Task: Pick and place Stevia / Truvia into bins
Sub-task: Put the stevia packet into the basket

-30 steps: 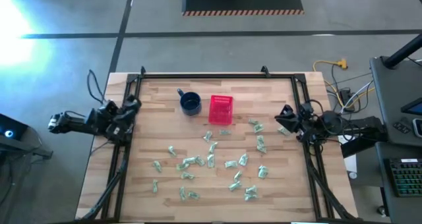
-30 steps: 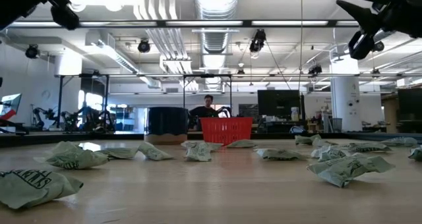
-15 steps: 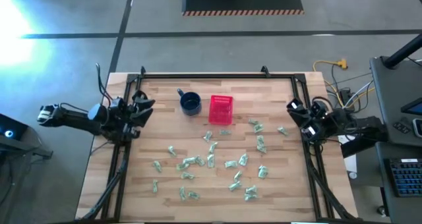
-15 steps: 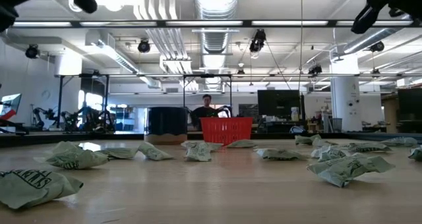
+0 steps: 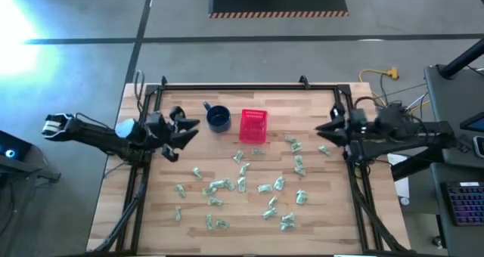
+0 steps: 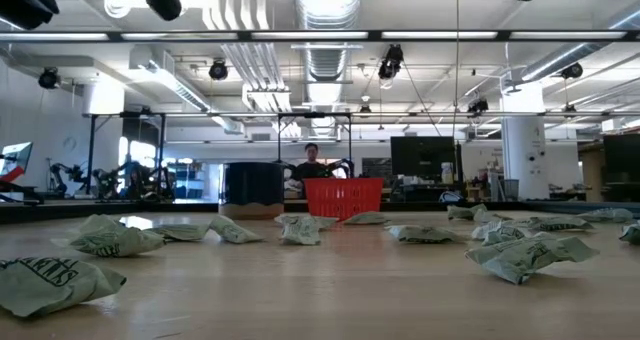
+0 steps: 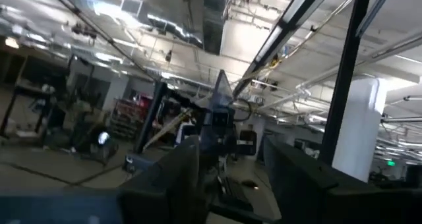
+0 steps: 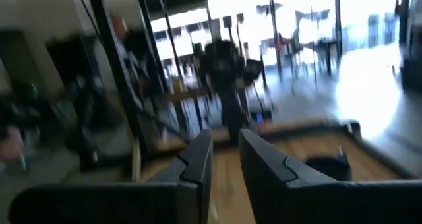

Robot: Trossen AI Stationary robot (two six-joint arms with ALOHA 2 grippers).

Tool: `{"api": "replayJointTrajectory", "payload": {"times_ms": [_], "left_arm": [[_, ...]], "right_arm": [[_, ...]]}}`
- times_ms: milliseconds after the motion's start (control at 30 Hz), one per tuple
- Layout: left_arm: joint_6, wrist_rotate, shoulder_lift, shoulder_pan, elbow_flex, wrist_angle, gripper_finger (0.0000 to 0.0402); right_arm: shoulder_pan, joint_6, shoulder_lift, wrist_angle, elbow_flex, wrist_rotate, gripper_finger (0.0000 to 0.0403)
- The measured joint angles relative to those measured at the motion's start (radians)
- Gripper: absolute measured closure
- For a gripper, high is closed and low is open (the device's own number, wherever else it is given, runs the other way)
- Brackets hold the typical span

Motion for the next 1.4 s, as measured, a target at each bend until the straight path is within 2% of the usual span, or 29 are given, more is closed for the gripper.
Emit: {"api": "replayJointTrajectory", "payload": {"times_ms": [133, 333, 600, 733, 933, 1100, 1400], "left_arm": [[-0.082, 0.060, 0.016, 0.000, 0.002, -0.017, 0.0246], [-0.162, 0.093, 0.048, 0.000, 0.002, -0.058, 0.0246], [-0.215, 0.103, 0.117, 0.000, 0.002, -0.072, 0.0246], [-0.215, 0.103, 0.156, 0.000, 0.002, -0.072, 0.0246], [-0.233, 0.103, 0.201, 0.000, 0.003, -0.071, 0.0246], [-0.241, 0.103, 0.225, 0.000, 0.003, -0.070, 0.0246], [-0.240, 0.103, 0.231, 0.000, 0.003, -0.070, 0.0246]], "right_arm": [[0.000, 0.026, 0.126, -0.279, 0.135, 0.014, 0.0335], [0.000, 0.015, 0.298, -0.562, 0.251, 0.034, 0.0335], [-0.003, 0.116, 0.443, -0.794, 0.243, 0.036, 0.0335], [-0.002, 0.236, 0.483, -0.912, 0.210, 0.069, 0.0335], [-0.003, 0.521, 0.502, -1.048, 0.182, 0.223, 0.0334], [-0.003, 0.628, 0.504, -1.079, 0.157, 0.188, 0.0313], [-0.013, 0.759, 0.508, -1.081, 0.054, 0.162, 0.0246]]}}
